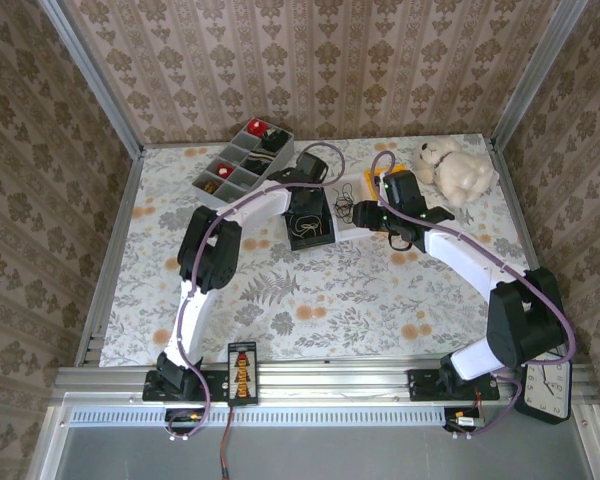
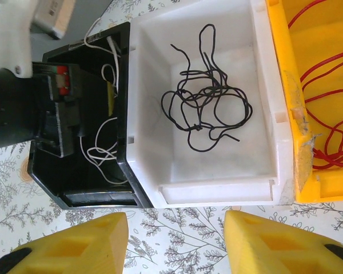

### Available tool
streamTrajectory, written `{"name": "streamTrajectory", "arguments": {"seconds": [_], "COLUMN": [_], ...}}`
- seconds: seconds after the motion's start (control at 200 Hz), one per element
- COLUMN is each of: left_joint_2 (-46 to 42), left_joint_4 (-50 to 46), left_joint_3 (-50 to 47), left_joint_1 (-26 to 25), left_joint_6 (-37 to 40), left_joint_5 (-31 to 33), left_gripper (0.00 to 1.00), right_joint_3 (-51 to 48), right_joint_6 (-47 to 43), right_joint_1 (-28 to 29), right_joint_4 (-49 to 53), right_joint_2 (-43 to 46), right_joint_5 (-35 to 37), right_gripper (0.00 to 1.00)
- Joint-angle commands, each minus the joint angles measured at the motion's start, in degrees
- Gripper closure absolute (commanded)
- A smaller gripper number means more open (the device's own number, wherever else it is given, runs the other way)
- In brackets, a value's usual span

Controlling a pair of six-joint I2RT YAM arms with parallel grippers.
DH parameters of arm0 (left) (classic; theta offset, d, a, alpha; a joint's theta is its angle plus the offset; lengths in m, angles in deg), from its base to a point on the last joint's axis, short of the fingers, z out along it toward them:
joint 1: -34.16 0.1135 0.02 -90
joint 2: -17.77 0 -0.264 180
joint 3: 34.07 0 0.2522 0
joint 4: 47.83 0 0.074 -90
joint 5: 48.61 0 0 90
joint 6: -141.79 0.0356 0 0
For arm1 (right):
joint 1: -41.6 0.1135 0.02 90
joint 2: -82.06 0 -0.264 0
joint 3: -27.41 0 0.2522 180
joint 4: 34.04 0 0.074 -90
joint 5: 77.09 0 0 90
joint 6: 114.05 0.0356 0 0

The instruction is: Untangle the cables

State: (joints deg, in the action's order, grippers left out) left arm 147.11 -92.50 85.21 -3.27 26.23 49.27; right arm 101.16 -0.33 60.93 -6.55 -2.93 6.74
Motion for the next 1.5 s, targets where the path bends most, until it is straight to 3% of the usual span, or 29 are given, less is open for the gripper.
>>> {"name": "streamTrajectory", "arguments": {"seconds": [0.0,0.05,0.11,0.41,0.605,0.74,0.86,0.935,1.045,1.265,1.495], "left_joint_2": [-0.43,-1.35,-2.72,-11.71,-20.09,-29.29,-38.88,-44.53,-50.22,-51.38,-46.72], "left_joint_4": [-1.85,-1.8,-1.47,2.41,8.87,11.9,12.2,10.54,6.77,4.61,5.35], "left_joint_3": [3.03,2.82,2.6,1.36,-8.65,-20.79,-33.2,-39.69,-45.72,-47.49,-43.84], "left_joint_1": [0.26,0.24,0.25,0.33,2.06,3.86,6.0,7.7,10.28,12.56,12.63], "left_joint_6": [-1.62,-1.6,-1.36,-1.2,-3.26,-4.53,-5.7,-7.15,-11.18,-13.9,-12.93], "left_joint_5": [-0.68,-0.33,-0.19,3.02,6.28,13.0,20.84,25.43,28.16,28.38,25.71], "left_gripper": [0.81,0.65,0.55,0.37,0.32,0.29,0.29,0.28,0.27,0.25,0.24], "right_joint_3": [-0.65,-0.66,-0.66,-0.14,-0.39,-2.31,-5.36,-8.33,-13.77,-18.31,-10.62], "right_joint_6": [-0.96,-0.87,-0.87,-0.45,0.18,1.65,2.79,6.39,10.72,11.97,9.5], "right_joint_1": [-0.39,-0.52,-0.58,-0.91,-3.14,-6.33,-6.58,-6.53,-7.55,-8.8,-12.47], "right_joint_4": [1.4,1.23,1.11,0.67,0.85,1.55,5.47,9.26,12.07,7.17,4.09], "right_joint_2": [1.58,1.75,1.74,1.75,2.19,4.05,7.1,9.96,14.18,11.35,-3.04], "right_joint_5": [1.4,1.4,1.3,0.98,0.73,1.18,7.58,15.96,21.63,10.98,3.03], "right_gripper": [0.51,0.51,0.51,0.51,0.51,0.51,0.51,0.51,0.5,0.51,0.56]}}
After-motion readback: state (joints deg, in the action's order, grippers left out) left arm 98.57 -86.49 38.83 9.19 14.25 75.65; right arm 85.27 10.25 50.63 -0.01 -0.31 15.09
